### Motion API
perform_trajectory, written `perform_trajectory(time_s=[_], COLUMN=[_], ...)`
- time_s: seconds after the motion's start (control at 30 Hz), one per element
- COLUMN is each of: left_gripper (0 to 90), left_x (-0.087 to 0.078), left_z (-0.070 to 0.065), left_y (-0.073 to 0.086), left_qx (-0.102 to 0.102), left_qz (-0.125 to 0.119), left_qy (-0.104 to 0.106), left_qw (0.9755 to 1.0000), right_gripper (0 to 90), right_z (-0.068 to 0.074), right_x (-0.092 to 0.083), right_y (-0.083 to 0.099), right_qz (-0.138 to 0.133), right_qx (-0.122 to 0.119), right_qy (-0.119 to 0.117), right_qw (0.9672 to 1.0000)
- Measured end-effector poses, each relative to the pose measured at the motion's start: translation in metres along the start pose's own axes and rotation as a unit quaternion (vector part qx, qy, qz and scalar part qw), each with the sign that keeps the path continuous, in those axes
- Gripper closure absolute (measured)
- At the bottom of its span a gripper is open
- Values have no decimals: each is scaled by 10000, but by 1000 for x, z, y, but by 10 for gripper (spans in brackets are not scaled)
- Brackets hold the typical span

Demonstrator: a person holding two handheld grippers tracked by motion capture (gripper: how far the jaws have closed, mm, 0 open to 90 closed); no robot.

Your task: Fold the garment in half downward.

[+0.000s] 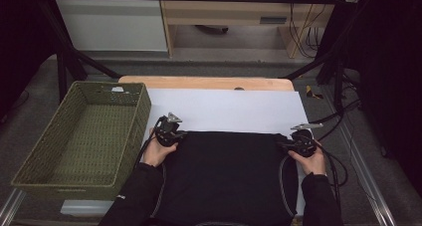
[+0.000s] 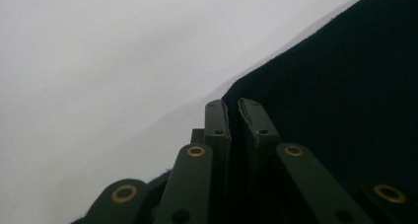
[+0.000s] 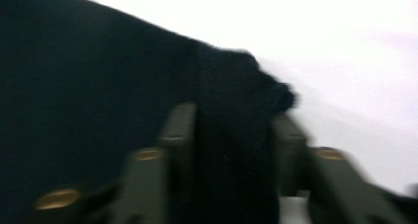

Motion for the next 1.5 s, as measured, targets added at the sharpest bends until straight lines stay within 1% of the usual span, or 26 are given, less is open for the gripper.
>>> perform_trajectory(time_s=[0.03, 0.1, 0.17, 0.2, 0.23, 0.27, 0.37, 0.43, 0.47, 0.6, 0.73, 0.83, 0.87, 0.93, 0.97, 1.07, 1.13, 1.17, 1.23, 1.27, 1.3, 1.33, 1.37, 1.4, 1.43, 1.5], left_gripper=[824, 831, 834, 837, 840, 840, 844, 846, 846, 847, 847, 846, 845, 845, 843, 837, 824, 812, 757, 657, 657, 568, 512, 512, 511, 454], left_x=[0, 0, -1, -2, -3, -5, -8, -11, -12, -9, -4, -2, -1, 3, 5, 15, 17, 18, 15, 13, 9, 4, -1, -6, -14, -28], left_z=[0, 1, 2, 2, 3, 3, 6, 8, 9, 15, 24, 31, 33, 35, 36, 35, 34, 34, 34, 34, 34, 33, 32, 31, 29, 25], left_y=[0, 0, 0, -1, -2, -3, -7, -13, -16, -26, -32, -36, -38, -39, -38, -33, -30, -30, -29, -30, -30, -30, -30, -30, -31, -32], left_qx=[-19, -68, -114, -119, -89, -58, 8, 40, 23, -28, -140, -338, -371, -412, -366, -340, -374, -408, -451, -500, -503, -567, -650, -723, -763, -771], left_qz=[-5, -15, -20, -39, -73, -98, -109, -134, -165, -227, -367, -530, -584, -696, -687, -599, -589, -648, -731, -755, -801, -906, -989, -1057, -1190, -1569], left_qy=[9, 45, 67, 74, 62, 48, -15, -78, -82, -221, -358, -357, -351, -348, -353, -356, -377, -371, -411, -424, -438, -379, -306, -191, -121, -47], left_qw=[10000, 10000, 9999, 9999, 9999, 9999, 9999, 9999, 9998, 9995, 9986, 9974, 9970, 9961, 9963, 9970, 9969, 9964, 9955, 9950, 9946, 9935, 9925, 9916, 9899, 9846], right_gripper=[715, 779, 802, 809, 818, 818, 826, 827, 828, 829, 828, 827, 825, 823, 819, 803, 775, 746, 639, 530, 530, 391, 353, 353, 321, 251], right_z=[0, 3, 5, 5, 3, 3, -3, -3, -4, -11, -14, -18, -20, -21, -22, -23, -23, -24, -23, -24, -24, -23, -22, -22, -20, -16], right_x=[0, -1, -2, -2, -4, -4, -8, -8, -8, -3, 1, 7, 13, 16, 23, 30, 34, 33, 31, 26, 26, 19, 14, 14, 9, 0], right_y=[0, 0, -1, -2, -2, -2, -8, -10, -11, -17, -27, -38, -42, -43, -41, -37, -34, -34, -35, -37, -37, -39, -40, -40, -41, -43], right_qz=[0, 33, 98, 114, 70, 70, -187, -252, -288, -467, -677, -745, -721, -696, -612, -496, -507, -509, -499, -585, -585, -808, -944, -944, -1028, -1137], right_qx=[0, 14, 32, 80, 198, 198, 307, 322, 287, 357, 324, 236, 252, 276, 269, 238, 191, 209, 195, 65, 65, 121, 127, 127, 173, 211], right_qy=[0, -35, -17, -18, 5, 5, 56, 65, 77, 187, 266, 360, 452, 479, 527, 589, 650, 664, 736, 852, 852, 825, 794, 794, 708, 540], right_qw=[10000, 10000, 9999, 9999, 9998, 9998, 9993, 9991, 9991, 9981, 9968, 9963, 9961, 9960, 9964, 9967, 9964, 9963, 9958, 9946, 9946, 9932, 9923, 9923, 9920, 9918])
Point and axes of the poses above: each handheld gripper's, and its own axes: x roughly forward along the jaws, y roughly out of its underside, z roughly to its left, the point moved 4 cm from there along x, roughly forward along the jaws, and after that the axes turned 3 degrees about -z, right-handed, at the moved point
